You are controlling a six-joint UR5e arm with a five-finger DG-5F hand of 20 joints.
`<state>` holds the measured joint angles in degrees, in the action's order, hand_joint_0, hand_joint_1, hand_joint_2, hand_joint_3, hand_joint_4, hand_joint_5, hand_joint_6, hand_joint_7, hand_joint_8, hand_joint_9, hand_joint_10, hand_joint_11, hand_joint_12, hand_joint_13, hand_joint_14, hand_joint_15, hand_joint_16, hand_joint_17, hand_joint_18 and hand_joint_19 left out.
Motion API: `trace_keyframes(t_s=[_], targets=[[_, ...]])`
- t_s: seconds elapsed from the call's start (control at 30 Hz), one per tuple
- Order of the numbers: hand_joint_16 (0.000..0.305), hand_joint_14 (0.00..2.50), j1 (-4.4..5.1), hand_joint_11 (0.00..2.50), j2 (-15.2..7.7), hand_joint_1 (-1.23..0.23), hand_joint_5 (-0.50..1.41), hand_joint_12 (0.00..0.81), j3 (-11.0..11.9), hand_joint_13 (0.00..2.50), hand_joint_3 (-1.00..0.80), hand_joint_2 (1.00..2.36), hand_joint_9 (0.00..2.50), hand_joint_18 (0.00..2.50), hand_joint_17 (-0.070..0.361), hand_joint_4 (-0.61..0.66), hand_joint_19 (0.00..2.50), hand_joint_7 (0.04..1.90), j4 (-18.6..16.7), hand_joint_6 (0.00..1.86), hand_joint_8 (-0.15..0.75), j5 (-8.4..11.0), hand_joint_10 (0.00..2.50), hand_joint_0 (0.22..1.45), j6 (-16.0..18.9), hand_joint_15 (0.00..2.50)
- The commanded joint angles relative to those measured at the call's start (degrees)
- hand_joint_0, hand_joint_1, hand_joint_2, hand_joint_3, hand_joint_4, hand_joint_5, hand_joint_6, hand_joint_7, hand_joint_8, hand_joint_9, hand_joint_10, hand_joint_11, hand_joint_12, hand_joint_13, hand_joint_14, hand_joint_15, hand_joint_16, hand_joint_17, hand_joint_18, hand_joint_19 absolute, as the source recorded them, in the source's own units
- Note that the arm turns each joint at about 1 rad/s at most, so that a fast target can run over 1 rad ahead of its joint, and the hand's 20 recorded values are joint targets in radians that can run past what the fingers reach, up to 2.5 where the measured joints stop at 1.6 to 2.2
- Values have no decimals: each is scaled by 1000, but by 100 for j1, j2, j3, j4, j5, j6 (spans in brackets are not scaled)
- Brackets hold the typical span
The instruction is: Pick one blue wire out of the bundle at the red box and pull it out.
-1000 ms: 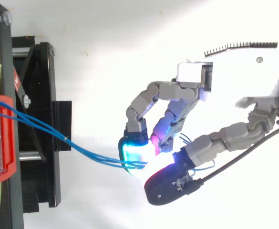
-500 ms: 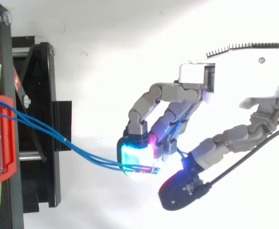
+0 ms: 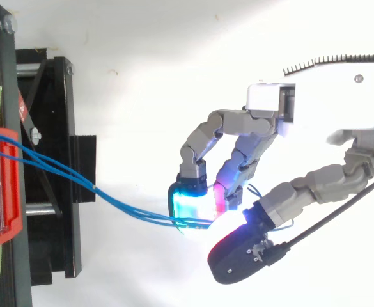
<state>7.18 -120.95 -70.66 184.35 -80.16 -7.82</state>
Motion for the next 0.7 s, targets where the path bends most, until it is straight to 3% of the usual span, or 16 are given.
trace_keyframes(t_s=[0.0,0.27,0.33,0.47,0.67], targets=[[55,18,-7,691,2,-732,-166,428,0,990,-416,1006,1087,858,123,114,527,883,31,952,333,0,10,607,0,590],[53,19,-15,707,10,-808,-158,420,0,1020,-259,1016,1094,925,118,12,512,990,31,971,342,0,12,687,0,587],[51,20,-24,739,10,-837,-164,415,0,1025,-286,1015,1080,941,115,-51,499,966,31,984,337,0,12,735,0,593],[49,20,-24,772,46,-873,-178,406,0,1022,-316,1014,1067,929,110,-33,506,1050,40,995,320,0,11,800,0,593],[46,18,-42,743,125,-832,-219,384,0,1010,-440,1005,1029,920,104,-97,511,884,198,1010,234,-9,9,849,9,589]])
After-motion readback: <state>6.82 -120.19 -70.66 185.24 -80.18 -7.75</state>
